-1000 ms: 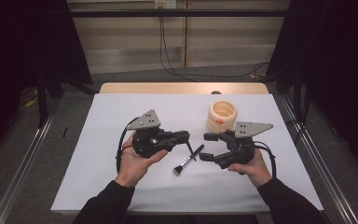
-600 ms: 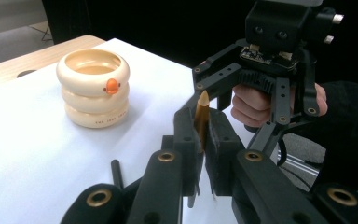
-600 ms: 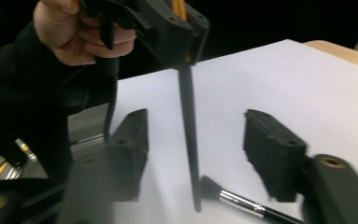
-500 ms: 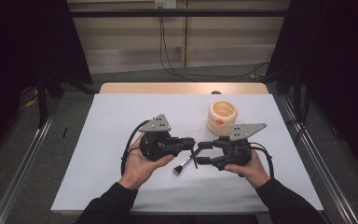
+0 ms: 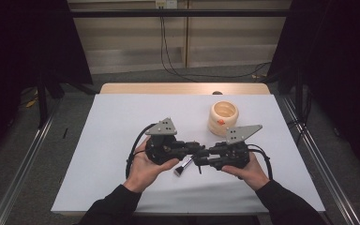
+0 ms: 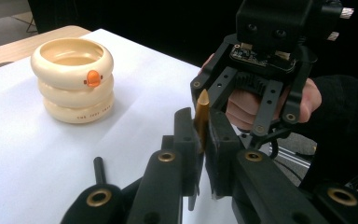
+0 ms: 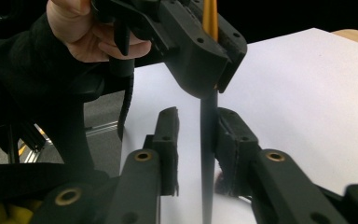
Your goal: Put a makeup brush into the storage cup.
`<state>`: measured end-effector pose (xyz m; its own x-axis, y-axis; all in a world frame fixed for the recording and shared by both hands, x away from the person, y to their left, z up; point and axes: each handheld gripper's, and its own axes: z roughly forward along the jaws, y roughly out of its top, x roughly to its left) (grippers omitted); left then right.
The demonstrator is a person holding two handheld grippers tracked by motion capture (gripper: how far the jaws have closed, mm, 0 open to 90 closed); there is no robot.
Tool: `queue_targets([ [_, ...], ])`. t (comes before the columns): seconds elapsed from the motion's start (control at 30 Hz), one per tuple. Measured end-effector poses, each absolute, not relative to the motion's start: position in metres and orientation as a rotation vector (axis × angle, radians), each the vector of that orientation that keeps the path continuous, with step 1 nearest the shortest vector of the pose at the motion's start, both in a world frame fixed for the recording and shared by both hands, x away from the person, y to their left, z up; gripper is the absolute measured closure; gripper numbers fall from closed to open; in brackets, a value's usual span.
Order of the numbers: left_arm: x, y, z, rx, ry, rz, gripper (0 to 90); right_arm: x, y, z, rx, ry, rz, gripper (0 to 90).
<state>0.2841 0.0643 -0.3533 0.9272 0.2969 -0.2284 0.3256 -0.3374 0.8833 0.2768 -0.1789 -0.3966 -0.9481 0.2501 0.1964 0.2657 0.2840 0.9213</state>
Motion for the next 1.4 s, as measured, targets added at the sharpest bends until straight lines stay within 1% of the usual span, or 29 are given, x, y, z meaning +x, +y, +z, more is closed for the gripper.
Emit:
queue_targets([
  [0.1,0.2842,0.0639,-0.3538,1.939,0.454,-0.031,84.4,0.2774,-0.1788,-0.3974,-0.508,-2.498,-1.804,76.6],
  [0.17,0.2843,0.0636,-0.3545,1.921,0.446,-0.049,84.4,0.2774,-0.1792,-0.3968,-0.517,-2.506,-1.804,81.9],
  [0.2,0.2841,0.0635,-0.3544,1.921,0.447,-0.046,84.4,0.2776,-0.1794,-0.397,-0.517,-2.501,-1.808,83.0],
  [0.4,0.2843,0.0638,-0.3563,1.905,0.44,-0.045,84.2,0.278,-0.1801,-0.397,-0.516,-2.498,-1.809,83.6],
  [0.53,0.2825,0.0633,-0.3563,1.893,0.421,-0.02,82.9,0.2778,-0.1808,-0.3962,-0.507,-2.494,-1.816,83.6],
  [0.57,0.2823,0.0638,-0.356,1.897,0.41,-0.002,79.8,0.2776,-0.1809,-0.396,-0.511,-2.498,-1.824,83.7],
  [0.67,0.2821,0.0647,-0.3557,1.877,0.42,-0.008,71.1,0.2774,-0.1811,-0.396,-0.508,-2.497,-1.822,83.6],
  [0.93,0.2846,0.0682,-0.3558,1.857,0.442,0.018,59.0,0.2776,-0.1815,-0.3959,-0.513,-2.501,-1.818,83.7],
  [1.07,0.285,0.0684,-0.3561,1.845,0.458,0.024,51.5,0.2779,-0.1828,-0.3958,-0.528,-2.499,-1.822,83.7],
  [1.2,0.2847,0.0682,-0.3564,1.837,0.464,0.035,41.8,0.2782,-0.1834,-0.3959,-0.532,-2.507,-1.82,83.7],
  [1.3,0.2845,0.0681,-0.3559,1.83,0.487,0.058,33.1,0.2783,-0.1846,-0.3955,-0.54,-2.504,-1.827,83.7],
  [1.37,0.286,0.0685,-0.3555,1.82,0.51,0.071,22.7,0.2786,-0.1859,-0.395,-0.555,-2.51,-1.833,83.7],
  [1.4,0.2865,0.0693,-0.3551,1.805,0.519,0.07,19.7,0.2789,-0.1862,-0.395,-0.546,-2.504,-1.838,83.7],
])
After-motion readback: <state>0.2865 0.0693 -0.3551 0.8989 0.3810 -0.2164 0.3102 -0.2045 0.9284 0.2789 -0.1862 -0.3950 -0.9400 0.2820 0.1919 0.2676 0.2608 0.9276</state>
